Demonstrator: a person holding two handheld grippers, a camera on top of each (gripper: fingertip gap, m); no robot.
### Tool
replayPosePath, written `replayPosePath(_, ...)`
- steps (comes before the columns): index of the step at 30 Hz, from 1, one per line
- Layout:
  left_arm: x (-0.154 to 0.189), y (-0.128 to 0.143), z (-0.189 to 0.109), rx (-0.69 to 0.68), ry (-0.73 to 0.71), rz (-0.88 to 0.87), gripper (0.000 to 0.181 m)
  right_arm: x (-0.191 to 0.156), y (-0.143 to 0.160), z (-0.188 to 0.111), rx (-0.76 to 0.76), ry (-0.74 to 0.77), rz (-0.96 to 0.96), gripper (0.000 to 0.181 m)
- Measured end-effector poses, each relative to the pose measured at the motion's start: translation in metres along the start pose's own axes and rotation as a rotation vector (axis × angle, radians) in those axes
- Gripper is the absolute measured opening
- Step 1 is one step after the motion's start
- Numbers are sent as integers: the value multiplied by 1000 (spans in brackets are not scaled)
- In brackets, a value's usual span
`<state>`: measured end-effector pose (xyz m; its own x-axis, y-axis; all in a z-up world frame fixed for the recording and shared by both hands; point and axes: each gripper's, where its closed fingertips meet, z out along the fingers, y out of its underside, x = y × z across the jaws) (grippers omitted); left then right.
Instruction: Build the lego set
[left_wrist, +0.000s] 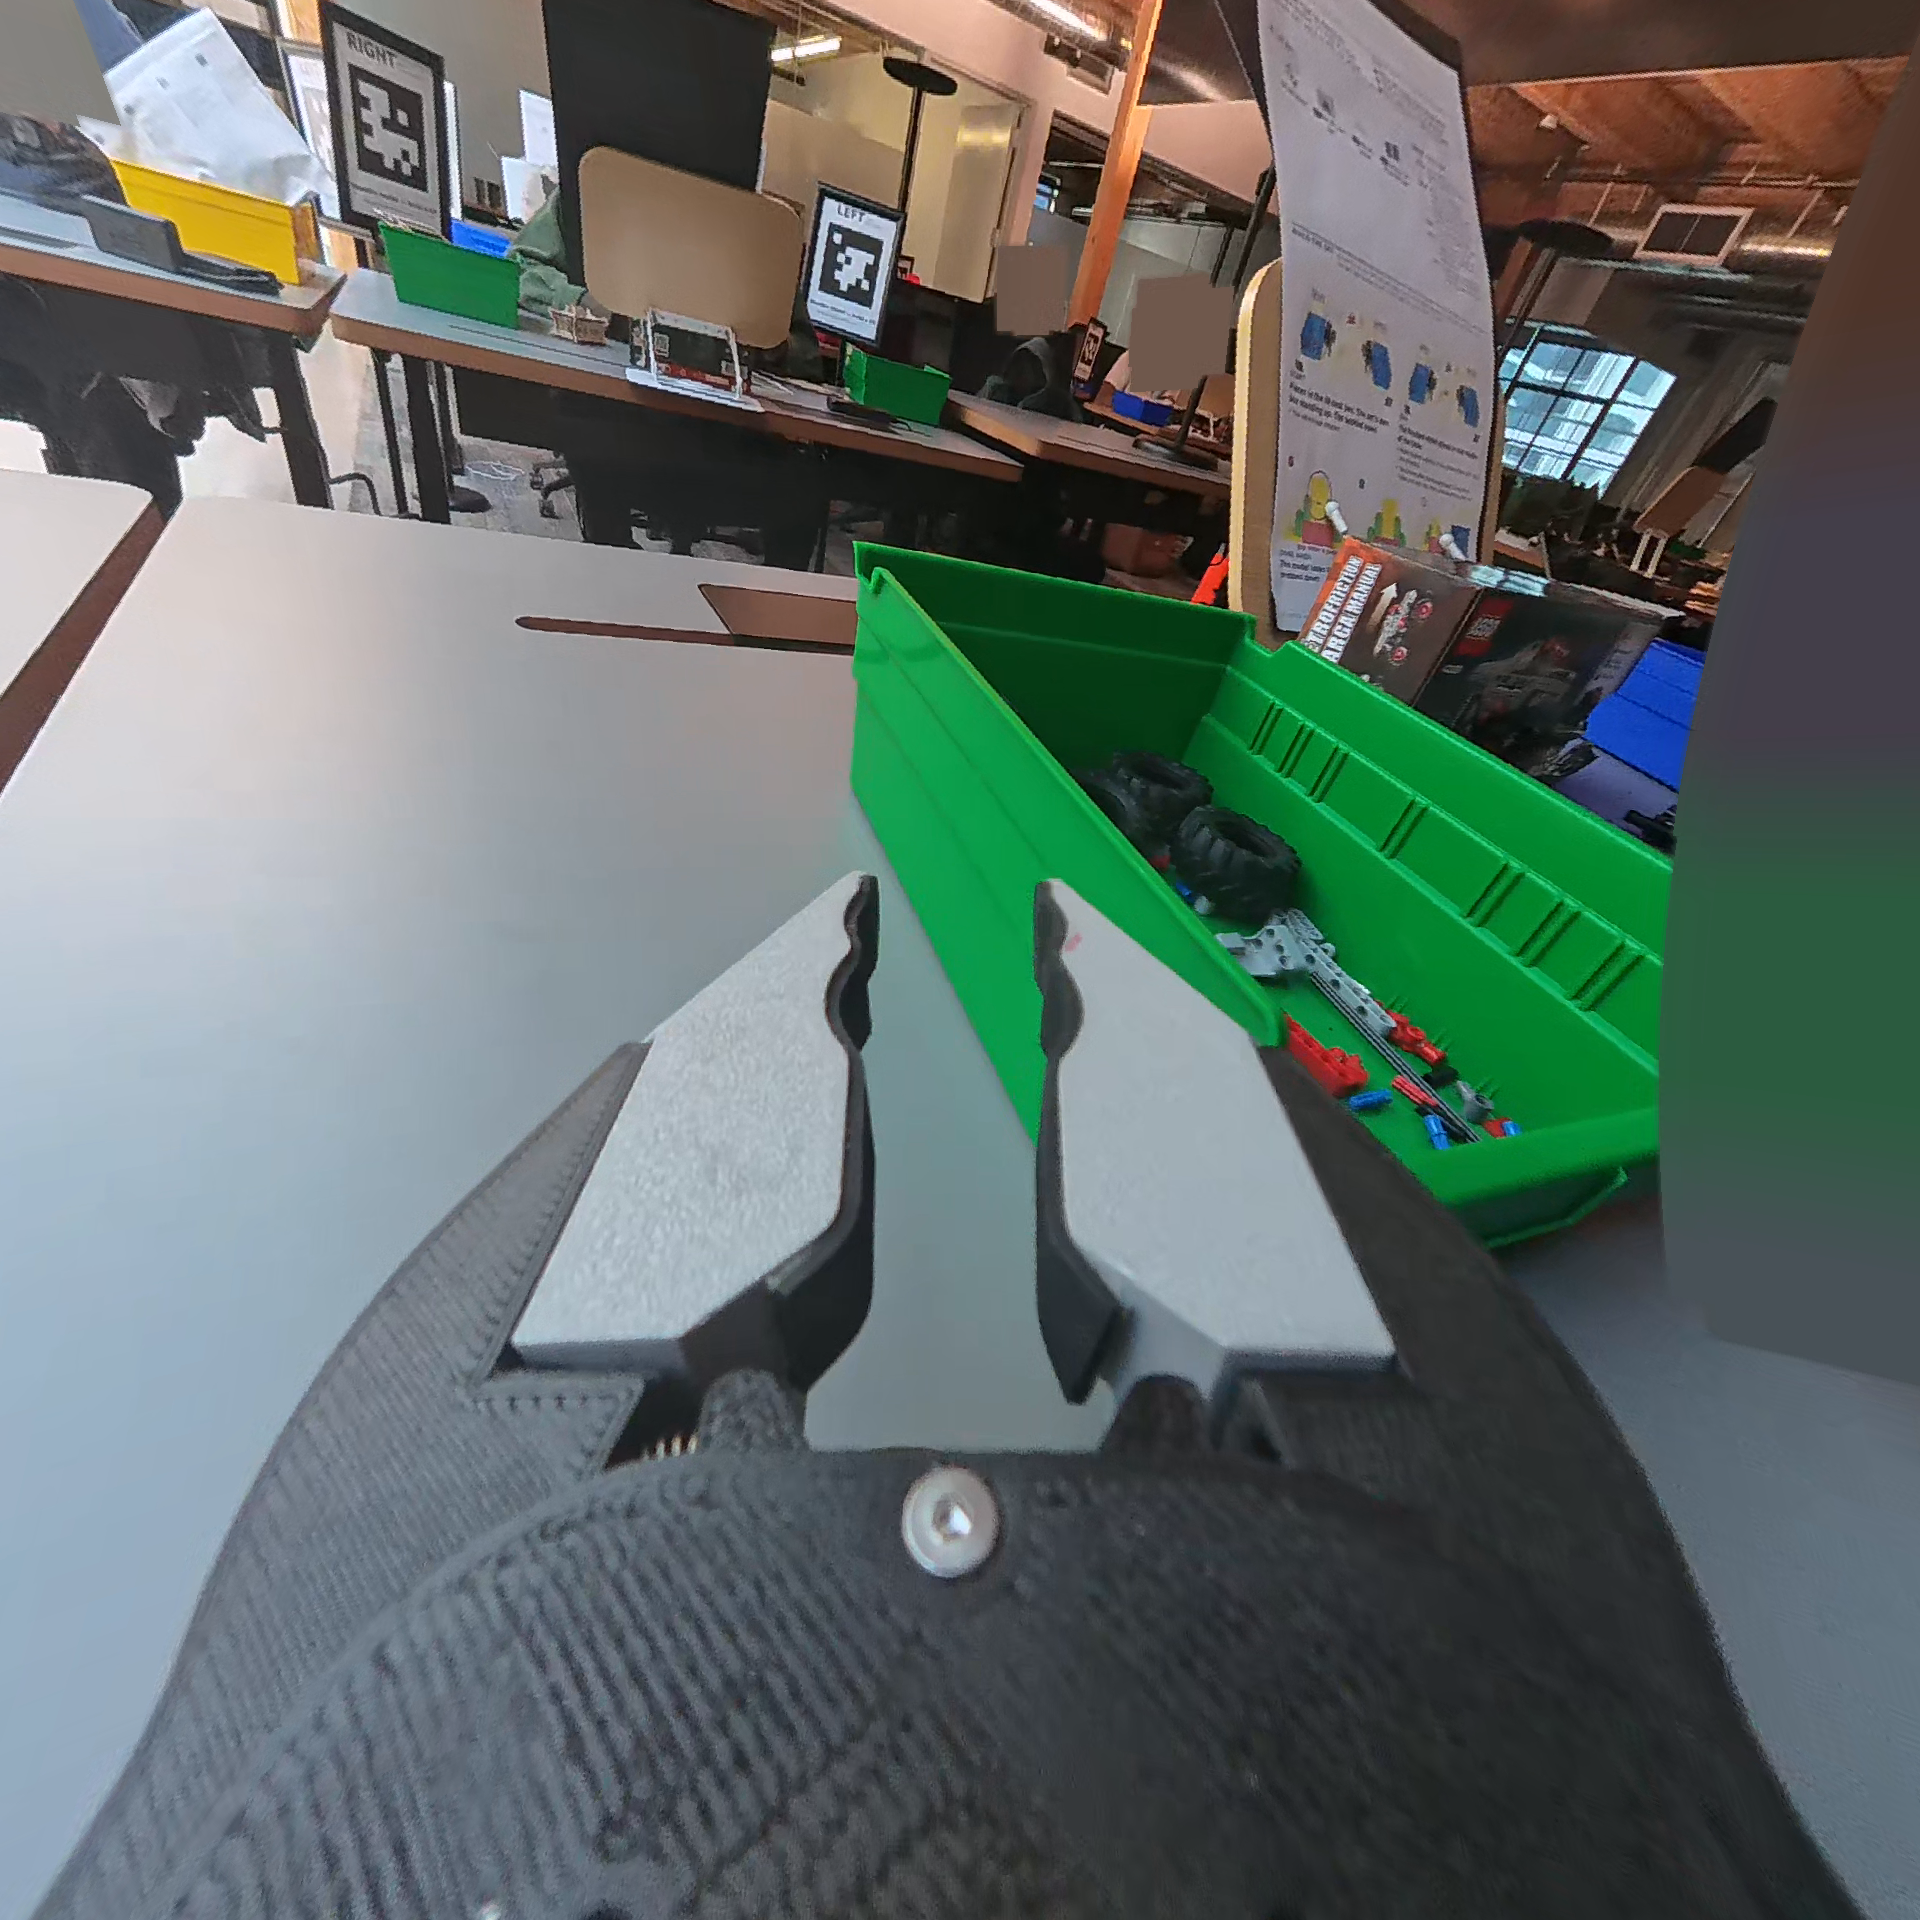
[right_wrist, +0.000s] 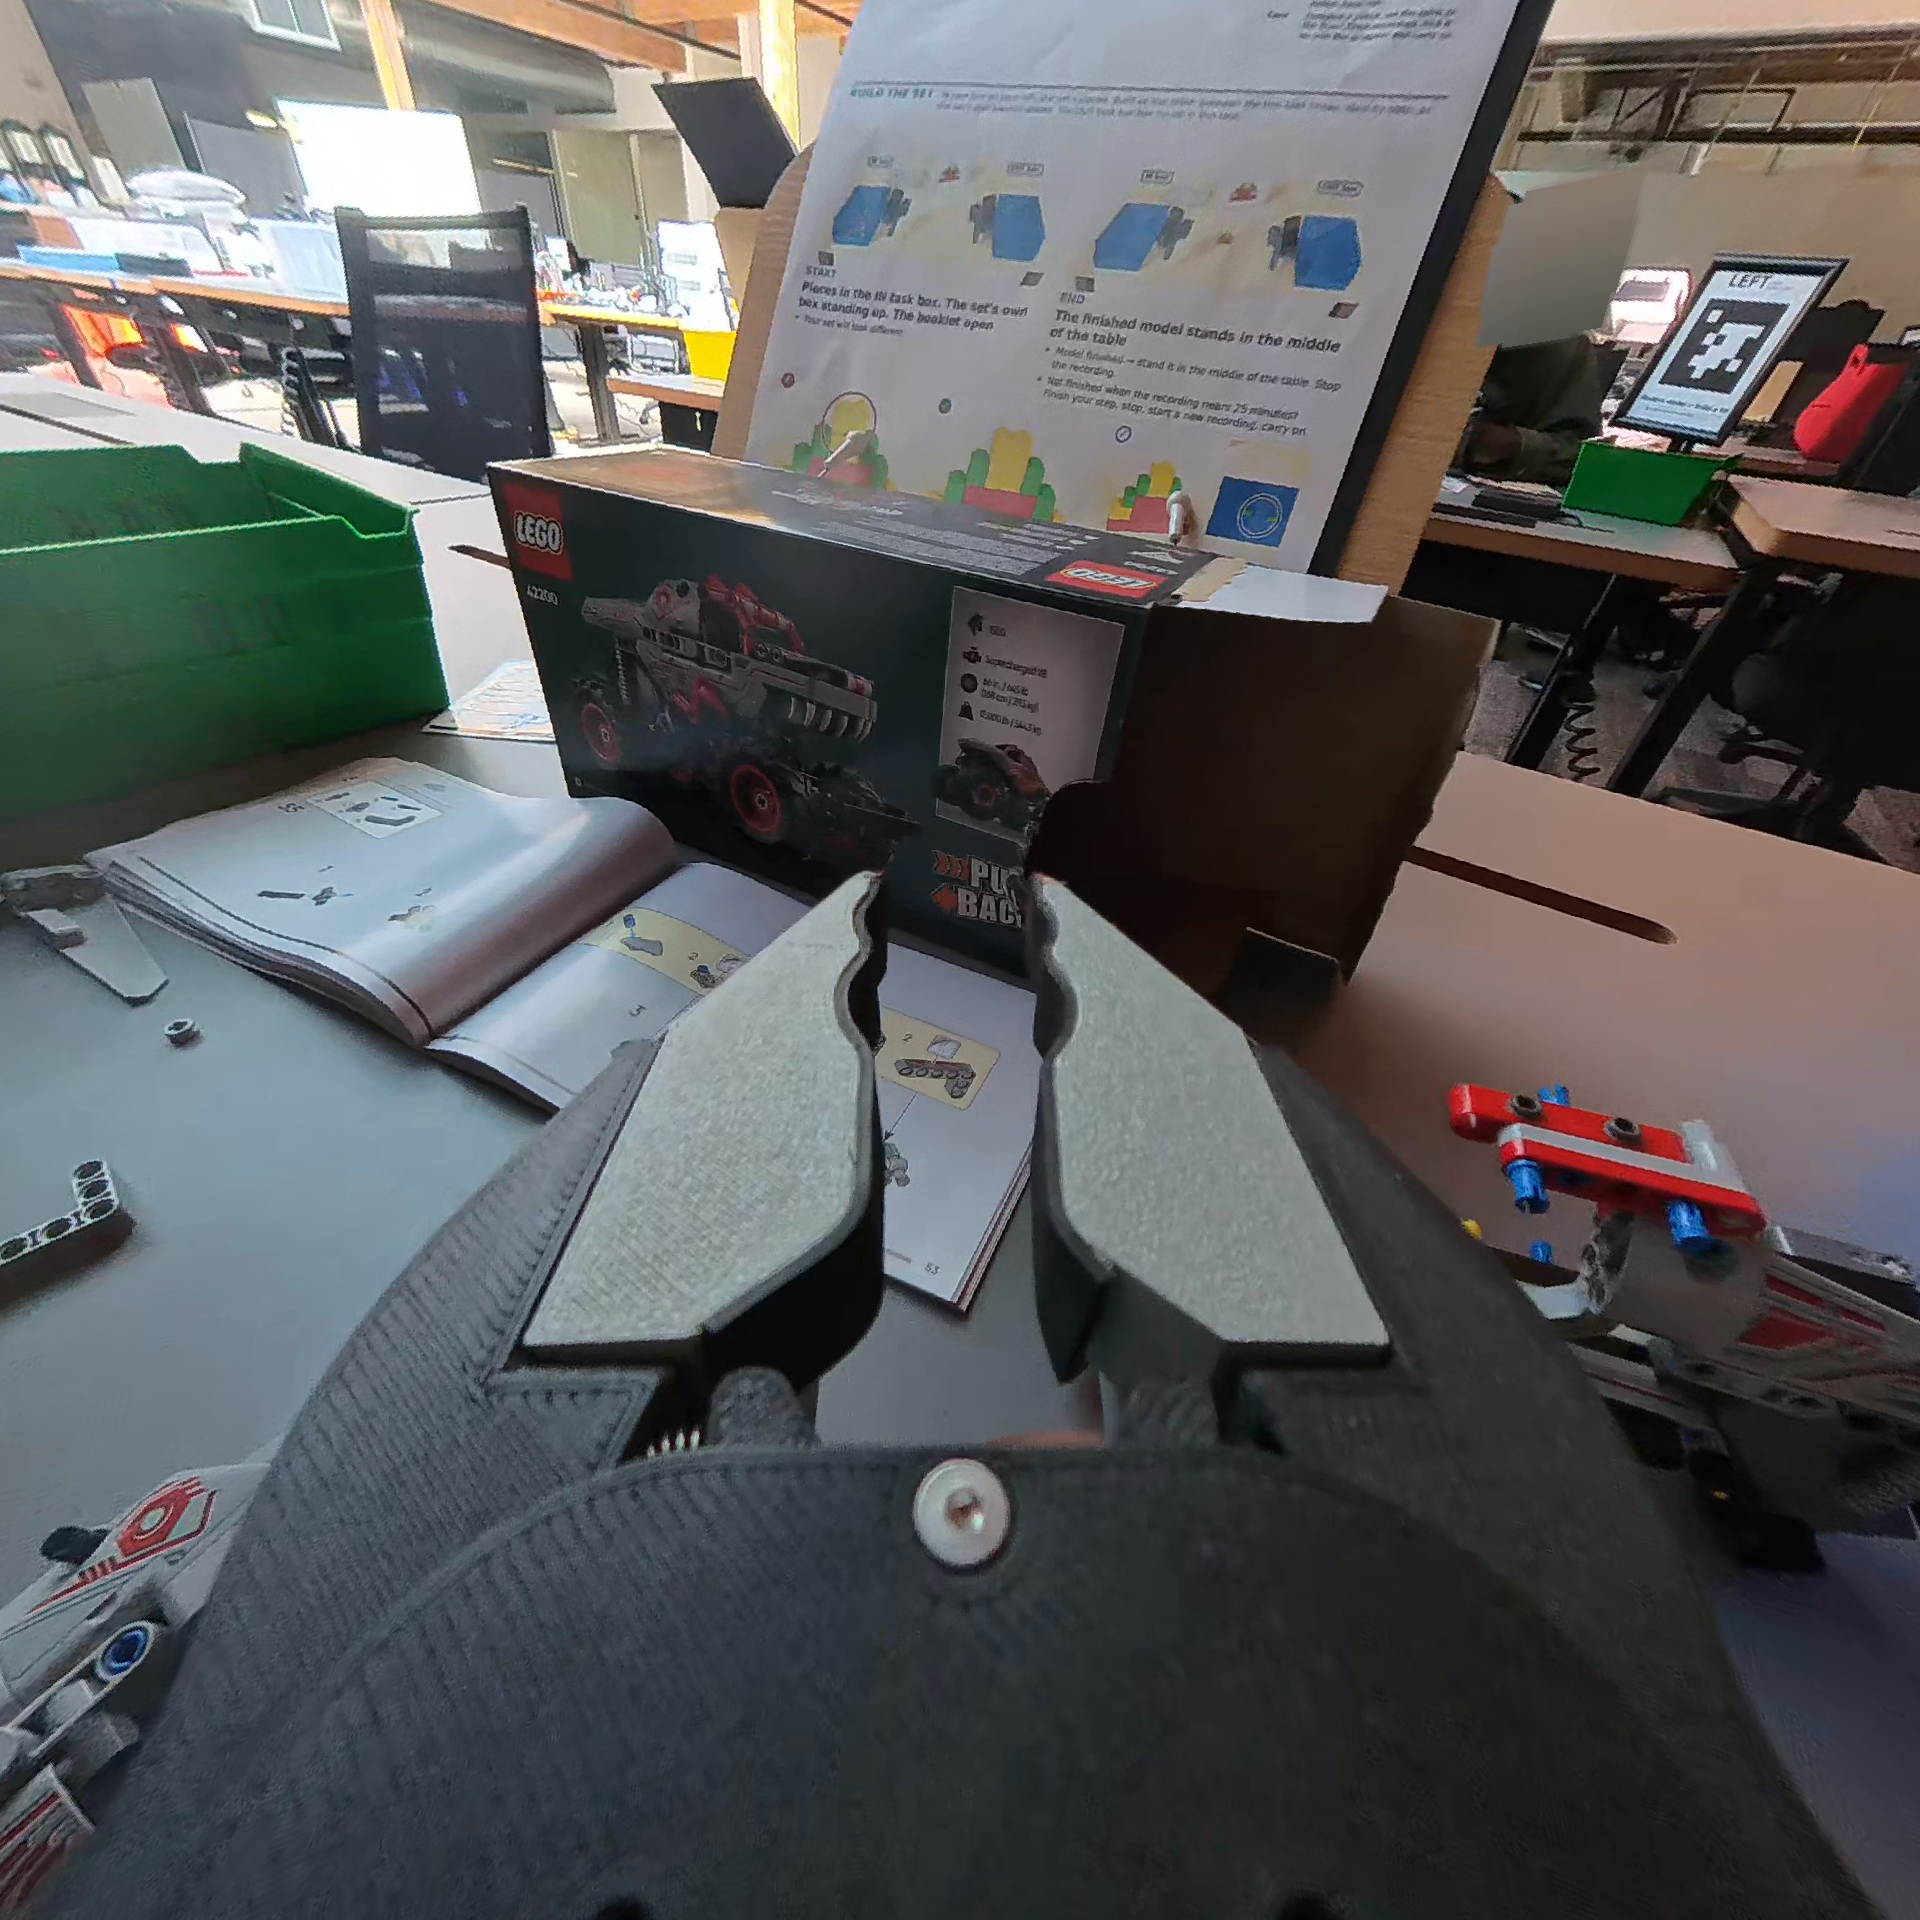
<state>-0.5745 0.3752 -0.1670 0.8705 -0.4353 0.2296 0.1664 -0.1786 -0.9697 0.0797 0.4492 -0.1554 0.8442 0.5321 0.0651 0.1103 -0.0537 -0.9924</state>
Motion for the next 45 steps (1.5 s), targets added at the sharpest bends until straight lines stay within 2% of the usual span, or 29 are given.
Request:
replayPosePath(8,3,3,2,-19,20,6,27,-1,-2,-1,7,3,-7,23)
replayPosePath(23,-1,5,8,-42,13,-8,25,4,12,6,-53,11,6,23)
replayPosePath(45,-4,4,8,-35,-14,6,24,-13,-1,9,-14,-48,-33,23)
